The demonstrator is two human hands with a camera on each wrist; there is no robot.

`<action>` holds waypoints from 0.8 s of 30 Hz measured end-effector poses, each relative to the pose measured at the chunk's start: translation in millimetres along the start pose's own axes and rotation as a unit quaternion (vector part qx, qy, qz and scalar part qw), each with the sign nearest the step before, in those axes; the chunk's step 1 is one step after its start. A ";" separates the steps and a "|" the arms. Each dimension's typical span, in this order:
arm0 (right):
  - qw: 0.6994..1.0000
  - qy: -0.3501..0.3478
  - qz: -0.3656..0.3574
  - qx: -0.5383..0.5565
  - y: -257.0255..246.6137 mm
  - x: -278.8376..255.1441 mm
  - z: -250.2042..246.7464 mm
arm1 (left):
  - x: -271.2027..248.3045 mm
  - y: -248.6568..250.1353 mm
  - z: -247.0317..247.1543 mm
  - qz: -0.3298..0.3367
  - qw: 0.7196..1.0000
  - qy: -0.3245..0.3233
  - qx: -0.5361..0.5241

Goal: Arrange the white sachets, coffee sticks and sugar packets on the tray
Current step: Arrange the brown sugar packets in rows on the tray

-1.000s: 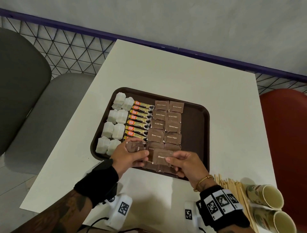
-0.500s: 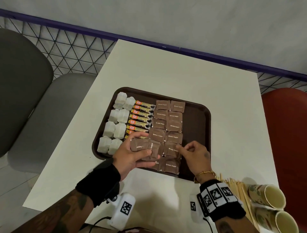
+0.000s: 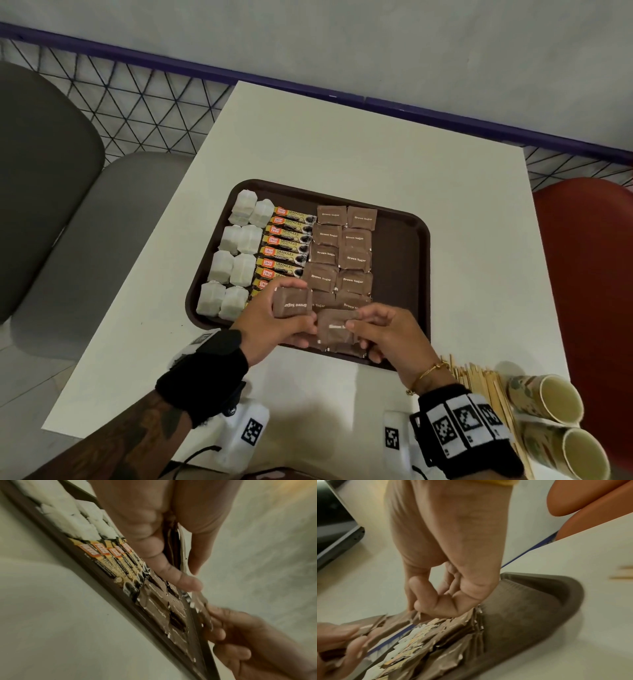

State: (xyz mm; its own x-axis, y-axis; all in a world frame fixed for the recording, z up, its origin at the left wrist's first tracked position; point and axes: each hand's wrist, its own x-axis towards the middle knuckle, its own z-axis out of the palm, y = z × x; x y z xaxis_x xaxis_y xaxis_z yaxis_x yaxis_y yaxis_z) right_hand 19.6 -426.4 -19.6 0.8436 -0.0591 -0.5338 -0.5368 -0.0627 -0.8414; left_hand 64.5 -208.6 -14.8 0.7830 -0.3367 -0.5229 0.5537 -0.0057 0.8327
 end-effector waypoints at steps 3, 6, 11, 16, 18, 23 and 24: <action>0.997 0.064 0.030 0.024 13.6 -3.1 -11.6 | -0.9 0.2 -3.9 -0.014 0.996 -0.002 -0.088; 0.994 0.099 0.049 0.022 26.3 -3.3 -12.3 | -1.9 0.4 -5.5 -0.015 0.992 -0.021 -0.124; 0.992 0.117 0.051 -0.022 35.3 0.5 -4.1 | -2.0 0.3 -1.6 -0.011 0.992 -0.013 -0.129; 0.983 0.140 0.014 -0.114 31.9 -1.3 -0.6 | -1.8 0.9 -0.5 -0.012 0.993 0.006 -0.119; 0.985 0.143 -0.013 -0.098 25.4 -2.3 -2.0 | -2.0 1.8 -0.4 -0.014 0.994 0.009 -0.104; 0.997 0.050 -0.054 0.000 -8.0 -6.8 10.6 | -0.1 2.9 5.3 -0.017 0.997 0.018 -0.080; 0.998 0.027 -0.050 0.018 -12.2 -6.2 15.4 | 0.3 3.4 6.9 -0.017 0.997 0.017 -0.077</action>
State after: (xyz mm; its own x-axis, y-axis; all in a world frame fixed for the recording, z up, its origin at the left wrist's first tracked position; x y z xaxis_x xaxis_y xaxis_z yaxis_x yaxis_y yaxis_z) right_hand 21.1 -409.8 -7.2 0.8900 -0.1078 -0.4430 -0.4487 -0.0345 -0.8930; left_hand 64.6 -215.2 -10.9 0.7710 -0.3059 -0.5585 0.6147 0.1285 0.7782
